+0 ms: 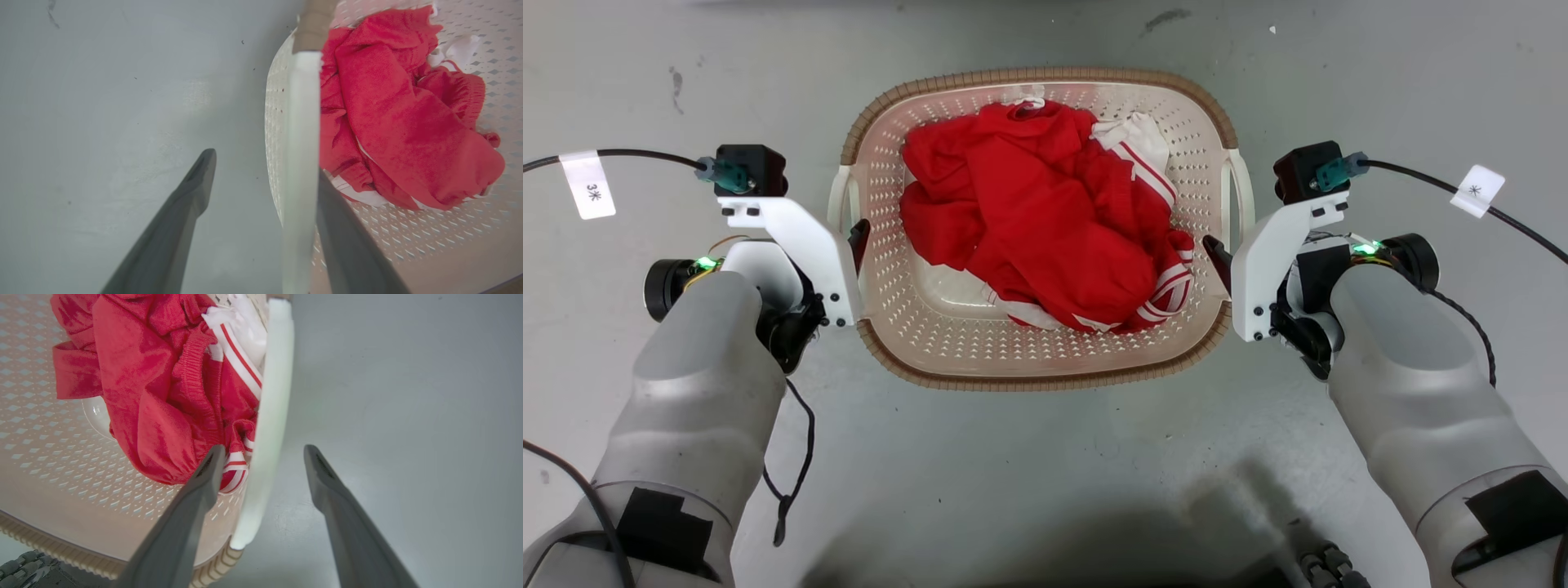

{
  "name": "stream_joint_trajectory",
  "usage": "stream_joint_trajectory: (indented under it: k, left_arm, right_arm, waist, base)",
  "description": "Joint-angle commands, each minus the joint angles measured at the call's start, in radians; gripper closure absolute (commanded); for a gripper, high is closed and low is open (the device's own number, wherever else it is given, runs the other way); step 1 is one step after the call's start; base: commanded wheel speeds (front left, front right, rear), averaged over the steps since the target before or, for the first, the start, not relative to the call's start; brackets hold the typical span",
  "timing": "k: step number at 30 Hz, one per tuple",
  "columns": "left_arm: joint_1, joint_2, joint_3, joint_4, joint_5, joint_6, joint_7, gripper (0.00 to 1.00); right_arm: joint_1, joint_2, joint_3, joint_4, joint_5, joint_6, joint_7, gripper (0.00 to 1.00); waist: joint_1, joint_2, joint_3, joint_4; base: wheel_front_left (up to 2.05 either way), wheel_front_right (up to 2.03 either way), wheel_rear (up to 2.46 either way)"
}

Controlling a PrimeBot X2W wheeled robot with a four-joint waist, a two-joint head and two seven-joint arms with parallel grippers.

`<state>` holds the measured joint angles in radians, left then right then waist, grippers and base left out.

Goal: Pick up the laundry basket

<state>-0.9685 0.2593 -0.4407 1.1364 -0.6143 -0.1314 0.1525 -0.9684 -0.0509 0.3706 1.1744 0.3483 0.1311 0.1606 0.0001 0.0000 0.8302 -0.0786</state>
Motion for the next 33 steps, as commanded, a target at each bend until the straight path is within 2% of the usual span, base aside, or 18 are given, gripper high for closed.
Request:
stream_joint_trajectory:
  k: [1,19,20,21,22,33]
  left_arm:
    - [-0.012,0.003,-0.006,0.011,-0.010,0.002,0.000,0.00]
    - [-0.086,-0.021,-0.087,0.057,-0.091,0.002,0.008,0.00]
    - [-0.087,-0.021,-0.088,0.061,-0.096,0.002,0.009,0.00]
    - [-0.087,-0.025,-0.091,0.062,-0.103,0.002,0.014,0.57]
    - [-0.085,-0.029,-0.094,0.059,-0.111,0.002,0.019,1.00]
    - [-0.076,-0.021,-0.145,0.056,-0.165,0.002,0.067,1.00]
  right_arm:
    - [-0.022,0.001,0.012,0.012,0.016,-0.001,0.005,0.00]
    - [-0.086,0.001,0.137,0.043,0.140,-0.001,0.033,0.00]
    - [-0.086,0.001,0.140,0.047,0.142,-0.001,0.033,0.51]
    - [-0.085,0.001,0.144,0.050,0.150,-0.001,0.037,0.81]
    - [-0.084,0.002,0.149,0.051,0.159,-0.001,0.046,1.00]
    - [-0.100,0.001,0.189,0.074,0.200,-0.001,0.050,1.00]
  waist:
    - [-0.0001,0.0000,0.009,-0.003]
    - [-0.0001,0.0000,0.066,-0.002]
    - [-0.0001,0.0000,0.066,-0.002]
    - [-0.0001,0.0000,0.066,-0.001]
    - [-0.0001,0.0000,0.066,-0.001]
    - [-0.0001,0.0000,0.050,-0.004]
  base:
    - [0.00,0.00,0.00]
    - [0.00,0.00,0.00]
    - [0.00,0.00,0.00]
    - [0.00,0.00,0.00]
    - [0.00,0.00,0.00]
    - [0.00,0.00,0.00]
